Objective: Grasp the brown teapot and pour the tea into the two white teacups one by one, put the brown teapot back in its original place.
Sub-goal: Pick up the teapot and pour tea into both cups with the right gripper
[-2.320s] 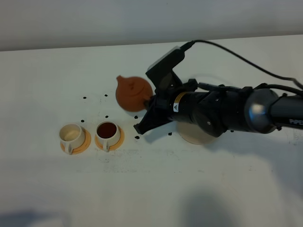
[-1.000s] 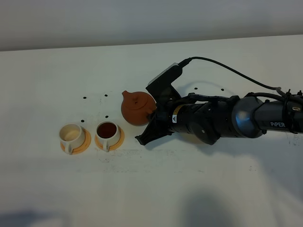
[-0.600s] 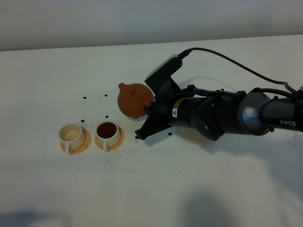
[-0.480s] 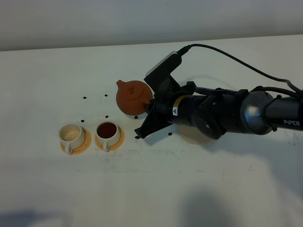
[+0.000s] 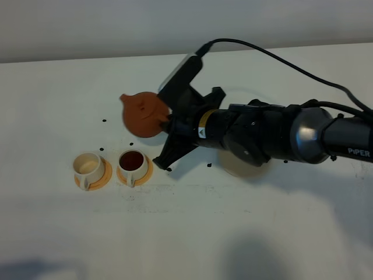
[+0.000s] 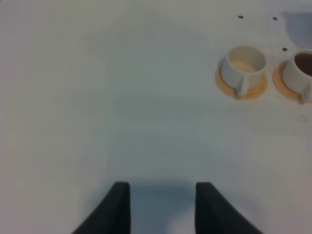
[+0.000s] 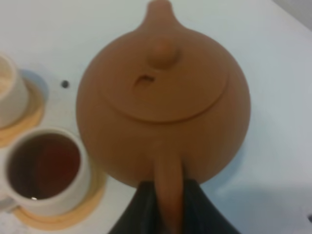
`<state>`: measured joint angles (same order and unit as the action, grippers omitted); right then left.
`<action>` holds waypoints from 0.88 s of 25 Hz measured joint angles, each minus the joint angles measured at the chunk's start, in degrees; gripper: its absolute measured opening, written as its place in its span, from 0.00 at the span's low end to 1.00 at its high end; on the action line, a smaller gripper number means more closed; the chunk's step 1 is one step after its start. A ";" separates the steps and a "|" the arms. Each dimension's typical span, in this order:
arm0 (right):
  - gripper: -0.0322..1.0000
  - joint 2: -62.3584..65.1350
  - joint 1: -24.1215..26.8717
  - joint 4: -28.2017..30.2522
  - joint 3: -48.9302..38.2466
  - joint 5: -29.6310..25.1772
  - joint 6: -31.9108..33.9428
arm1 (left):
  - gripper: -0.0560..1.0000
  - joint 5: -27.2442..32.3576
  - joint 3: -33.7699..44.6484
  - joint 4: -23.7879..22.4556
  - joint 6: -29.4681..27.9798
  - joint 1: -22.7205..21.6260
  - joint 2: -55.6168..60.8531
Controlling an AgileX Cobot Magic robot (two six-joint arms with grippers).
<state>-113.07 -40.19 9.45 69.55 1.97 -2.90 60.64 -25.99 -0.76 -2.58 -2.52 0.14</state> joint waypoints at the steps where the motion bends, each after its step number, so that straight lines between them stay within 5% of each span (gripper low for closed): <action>1: 0.14 0.00 -0.48 0.69 0.31 0.00 -0.15 | 0.36 0.00 0.00 0.00 0.00 0.00 0.00; 22: 0.14 -0.13 -3.99 20.48 4.48 -0.31 -0.56 | 0.36 0.00 0.00 0.00 -0.06 0.00 0.00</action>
<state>-113.20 -44.18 29.93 74.04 1.66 -3.46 60.64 -25.99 -0.76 -2.64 -2.52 0.14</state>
